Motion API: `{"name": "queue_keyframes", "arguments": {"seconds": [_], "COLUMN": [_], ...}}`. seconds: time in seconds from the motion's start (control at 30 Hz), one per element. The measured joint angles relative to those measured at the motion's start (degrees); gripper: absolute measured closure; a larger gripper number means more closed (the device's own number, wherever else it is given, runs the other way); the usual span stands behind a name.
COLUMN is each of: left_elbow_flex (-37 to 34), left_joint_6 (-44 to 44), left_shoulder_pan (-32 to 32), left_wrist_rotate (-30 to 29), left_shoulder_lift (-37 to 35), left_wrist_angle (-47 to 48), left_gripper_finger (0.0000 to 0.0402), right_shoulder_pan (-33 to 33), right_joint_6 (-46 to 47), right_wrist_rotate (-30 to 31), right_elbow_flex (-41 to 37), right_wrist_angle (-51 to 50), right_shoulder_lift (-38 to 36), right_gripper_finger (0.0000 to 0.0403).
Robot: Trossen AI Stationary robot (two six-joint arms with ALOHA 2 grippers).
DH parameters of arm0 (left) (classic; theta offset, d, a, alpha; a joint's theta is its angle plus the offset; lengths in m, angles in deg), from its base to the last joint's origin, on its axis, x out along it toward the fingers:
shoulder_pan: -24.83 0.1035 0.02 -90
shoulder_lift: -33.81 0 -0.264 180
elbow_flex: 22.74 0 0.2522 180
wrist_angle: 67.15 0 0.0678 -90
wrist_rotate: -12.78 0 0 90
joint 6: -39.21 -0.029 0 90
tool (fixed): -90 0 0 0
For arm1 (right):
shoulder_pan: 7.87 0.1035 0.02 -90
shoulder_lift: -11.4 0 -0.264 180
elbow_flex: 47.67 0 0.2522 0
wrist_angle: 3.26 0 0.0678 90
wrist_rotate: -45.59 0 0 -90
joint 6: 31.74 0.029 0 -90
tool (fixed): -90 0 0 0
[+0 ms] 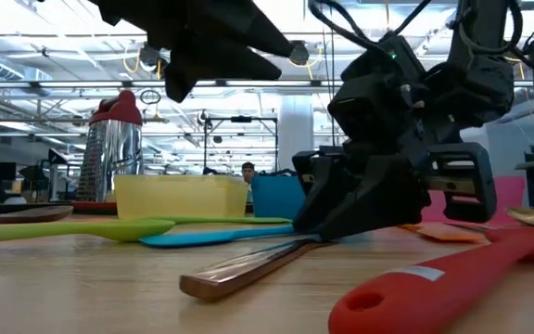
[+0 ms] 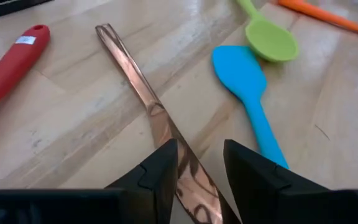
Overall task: Pick & Place Kitchen Items
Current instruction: Put the bottom left bronze knife into the yellow bin
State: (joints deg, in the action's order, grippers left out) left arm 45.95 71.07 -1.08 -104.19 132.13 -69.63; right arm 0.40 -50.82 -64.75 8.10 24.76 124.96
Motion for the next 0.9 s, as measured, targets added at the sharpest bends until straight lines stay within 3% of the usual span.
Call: {"name": "queue_keyframes", "arguments": {"seconds": [0.27,0.5,0.9], "left_elbow_flex": [0.0,0.0,-0.04], "left_joint_6": [0.39,2.17,6.47], "left_shoulder_pan": [-0.11,-0.82,-5.64], "left_wrist_rotate": [2.63,7.22,7.58], "left_shoulder_lift": [0.0,0.0,2.84], "left_wrist_angle": [3.07,3.67,5.1], "left_gripper_finger": [0.0268,0.0268,0.0268], "right_shoulder_pan": [3.63,8.74,14.96], "right_joint_6": [1.37,8.46,19.96], "right_wrist_rotate": [9.23,18.94,31.23], "right_elbow_flex": [-0.02,-0.06,-0.15], "right_wrist_angle": [-1.18,-1.4,-1.49], "right_shoulder_lift": [-0.1,0.01,0.1], "right_gripper_finger": [0.0276,0.0276,0.0276]}}
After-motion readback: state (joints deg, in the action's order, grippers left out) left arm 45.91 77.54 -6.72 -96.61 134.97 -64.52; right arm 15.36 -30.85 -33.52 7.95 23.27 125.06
